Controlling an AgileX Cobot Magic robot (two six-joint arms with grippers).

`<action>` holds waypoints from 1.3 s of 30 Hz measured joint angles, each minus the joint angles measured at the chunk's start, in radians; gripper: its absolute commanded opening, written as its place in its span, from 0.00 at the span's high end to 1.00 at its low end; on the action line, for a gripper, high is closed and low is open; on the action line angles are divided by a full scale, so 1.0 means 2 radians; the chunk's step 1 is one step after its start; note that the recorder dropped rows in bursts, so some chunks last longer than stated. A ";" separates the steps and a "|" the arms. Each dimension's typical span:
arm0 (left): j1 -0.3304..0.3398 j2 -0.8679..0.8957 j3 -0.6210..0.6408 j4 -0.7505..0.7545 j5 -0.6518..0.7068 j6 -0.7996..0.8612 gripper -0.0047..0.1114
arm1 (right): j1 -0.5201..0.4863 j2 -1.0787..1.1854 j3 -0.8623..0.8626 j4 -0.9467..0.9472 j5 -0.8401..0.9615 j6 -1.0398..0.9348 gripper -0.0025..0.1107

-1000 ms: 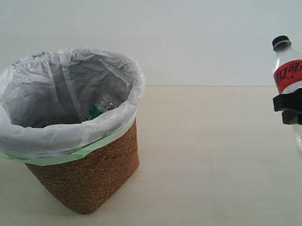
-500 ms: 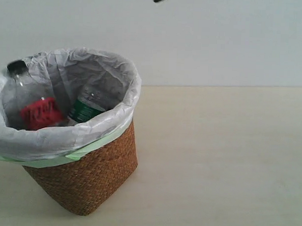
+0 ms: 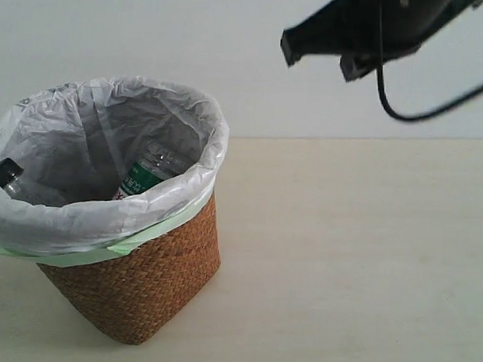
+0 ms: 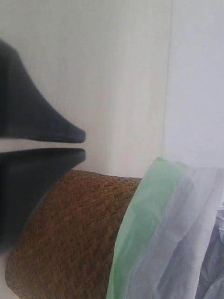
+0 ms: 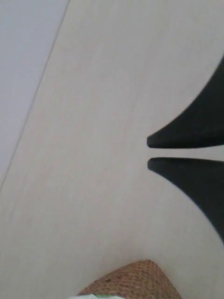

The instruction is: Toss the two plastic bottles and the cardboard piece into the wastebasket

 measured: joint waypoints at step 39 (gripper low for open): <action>0.000 0.000 0.000 0.000 0.000 0.000 0.93 | -0.001 -0.360 0.418 -0.049 -0.169 0.181 0.94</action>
